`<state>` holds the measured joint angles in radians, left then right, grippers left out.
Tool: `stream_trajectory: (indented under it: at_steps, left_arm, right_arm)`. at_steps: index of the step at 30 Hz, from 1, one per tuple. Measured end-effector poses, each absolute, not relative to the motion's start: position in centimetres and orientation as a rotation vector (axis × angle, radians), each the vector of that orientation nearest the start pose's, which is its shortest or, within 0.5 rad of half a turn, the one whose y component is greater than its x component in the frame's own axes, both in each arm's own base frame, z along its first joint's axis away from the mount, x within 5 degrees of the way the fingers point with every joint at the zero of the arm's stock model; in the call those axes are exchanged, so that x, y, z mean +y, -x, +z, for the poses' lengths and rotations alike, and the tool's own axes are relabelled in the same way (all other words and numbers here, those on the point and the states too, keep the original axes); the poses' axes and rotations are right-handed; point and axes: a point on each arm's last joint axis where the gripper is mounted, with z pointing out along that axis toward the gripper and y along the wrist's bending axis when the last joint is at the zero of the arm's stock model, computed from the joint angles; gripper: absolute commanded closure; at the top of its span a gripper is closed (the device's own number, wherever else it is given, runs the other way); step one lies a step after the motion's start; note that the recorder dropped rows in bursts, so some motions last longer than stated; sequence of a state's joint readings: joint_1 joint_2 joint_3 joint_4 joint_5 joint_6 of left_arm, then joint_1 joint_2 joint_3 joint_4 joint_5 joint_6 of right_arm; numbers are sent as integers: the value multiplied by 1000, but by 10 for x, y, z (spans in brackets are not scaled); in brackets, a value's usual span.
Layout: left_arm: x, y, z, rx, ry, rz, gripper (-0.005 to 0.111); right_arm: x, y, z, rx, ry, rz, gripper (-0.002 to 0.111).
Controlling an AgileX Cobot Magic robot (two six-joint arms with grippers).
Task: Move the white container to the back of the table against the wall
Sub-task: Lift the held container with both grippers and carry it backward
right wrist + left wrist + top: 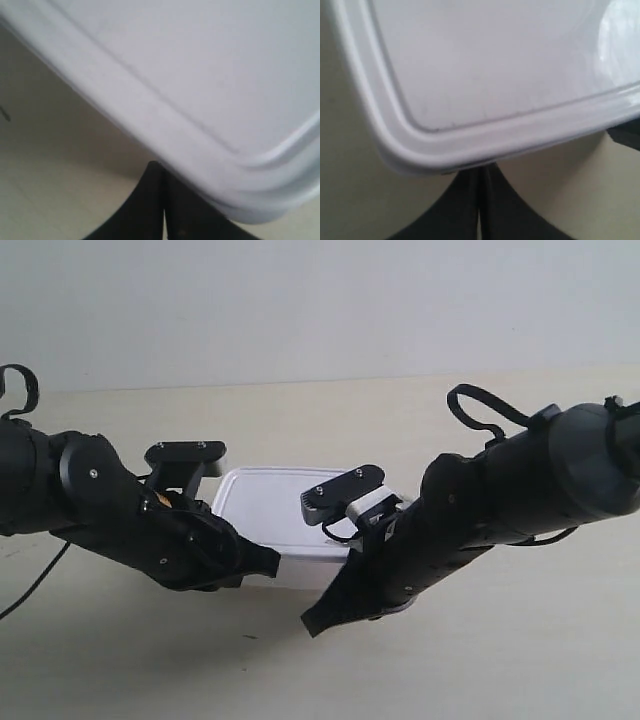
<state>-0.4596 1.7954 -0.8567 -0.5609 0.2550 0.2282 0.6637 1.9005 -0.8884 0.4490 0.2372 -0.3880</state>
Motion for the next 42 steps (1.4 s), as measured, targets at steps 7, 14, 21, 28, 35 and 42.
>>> stream_trajectory:
  at_steps: [7, 14, 21, 28, 35, 42]
  left_arm:
    - [-152, -297, 135, 2660, -204, -417, 107]
    - [-158, -311, 141, 2624, -207, -427, 107]
    - [-152, -331, 140, 2618, -163, -426, 107]
    - [-143, -347, 139, 2613, -114, -419, 107]
    - [-142, -364, 130, 2615, -93, -415, 107]
    - [-146, -386, 124, 2601, -82, -421, 107]
  right_arm:
    - [219, -274, 120, 2537, 822, 342, 108]
    - [219, -303, 141, 2500, 761, 351, 108]
    - [220, -308, 132, 2508, 777, 332, 108]
    - [230, -322, 131, 2494, 783, 338, 108]
    - [229, -349, 124, 2511, 744, 307, 108]
    - [225, -370, 127, 2494, 757, 270, 108]
